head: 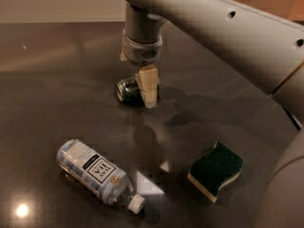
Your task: Place green can upright
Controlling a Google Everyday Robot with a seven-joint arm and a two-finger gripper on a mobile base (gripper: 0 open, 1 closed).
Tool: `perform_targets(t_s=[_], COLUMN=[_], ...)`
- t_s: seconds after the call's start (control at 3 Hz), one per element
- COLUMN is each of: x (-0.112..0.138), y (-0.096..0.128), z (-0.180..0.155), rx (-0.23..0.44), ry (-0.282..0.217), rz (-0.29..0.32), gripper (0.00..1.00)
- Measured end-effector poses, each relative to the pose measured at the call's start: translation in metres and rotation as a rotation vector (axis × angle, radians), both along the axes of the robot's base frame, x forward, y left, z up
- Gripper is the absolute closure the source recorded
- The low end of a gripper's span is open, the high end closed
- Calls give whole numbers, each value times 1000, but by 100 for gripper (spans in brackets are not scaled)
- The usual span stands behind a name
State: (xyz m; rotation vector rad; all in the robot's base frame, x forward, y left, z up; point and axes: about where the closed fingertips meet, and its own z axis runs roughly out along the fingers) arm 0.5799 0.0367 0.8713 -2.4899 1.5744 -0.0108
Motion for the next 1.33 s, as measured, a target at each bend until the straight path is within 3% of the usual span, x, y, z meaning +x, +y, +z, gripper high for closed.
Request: perform_targets(t_s=[0.67, 1.0, 1.33], x=[3, 4, 4], y=[12, 14, 15], z=[-18, -23, -25], rx=[-47, -71, -95], ry=[31, 38, 48], rz=[44, 47, 39], gripper=[0, 16, 39])
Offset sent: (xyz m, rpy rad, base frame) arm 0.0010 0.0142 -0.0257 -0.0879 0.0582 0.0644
